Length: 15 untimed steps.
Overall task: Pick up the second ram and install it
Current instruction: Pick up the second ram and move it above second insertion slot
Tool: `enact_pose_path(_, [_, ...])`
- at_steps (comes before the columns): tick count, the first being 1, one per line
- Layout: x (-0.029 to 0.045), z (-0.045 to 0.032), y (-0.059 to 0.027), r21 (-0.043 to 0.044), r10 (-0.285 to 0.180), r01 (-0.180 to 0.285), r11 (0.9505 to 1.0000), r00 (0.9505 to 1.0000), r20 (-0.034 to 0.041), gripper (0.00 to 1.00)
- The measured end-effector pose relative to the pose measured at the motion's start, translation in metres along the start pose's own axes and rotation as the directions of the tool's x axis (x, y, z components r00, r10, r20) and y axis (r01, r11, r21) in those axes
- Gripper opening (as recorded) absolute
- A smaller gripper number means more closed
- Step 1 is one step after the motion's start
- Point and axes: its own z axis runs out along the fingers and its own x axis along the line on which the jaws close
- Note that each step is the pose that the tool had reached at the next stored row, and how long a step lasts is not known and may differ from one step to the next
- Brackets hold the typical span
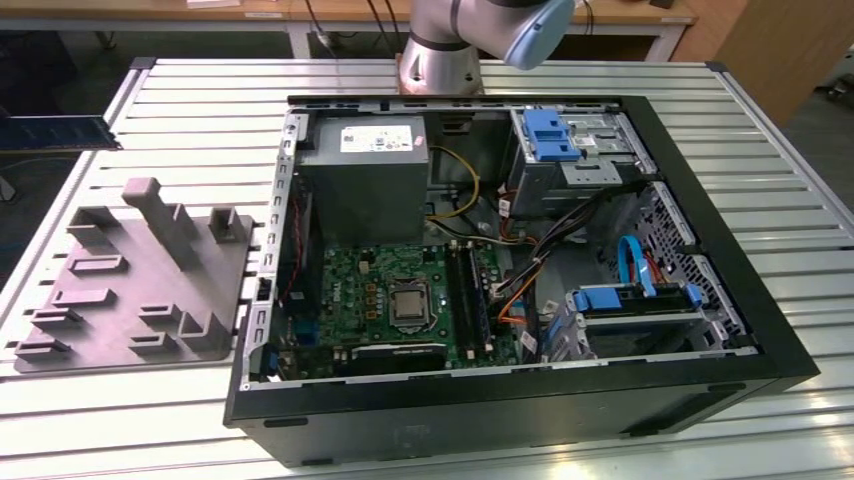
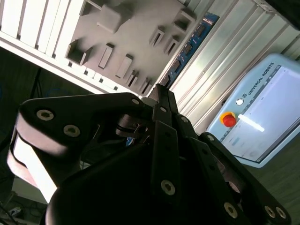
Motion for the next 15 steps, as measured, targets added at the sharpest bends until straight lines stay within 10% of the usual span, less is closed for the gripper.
enact_pose_path(15, [0.0, -0.0018, -0.0393, -0.0002, 0.0, 0.0, 1.0, 1.0, 0.0, 0.11])
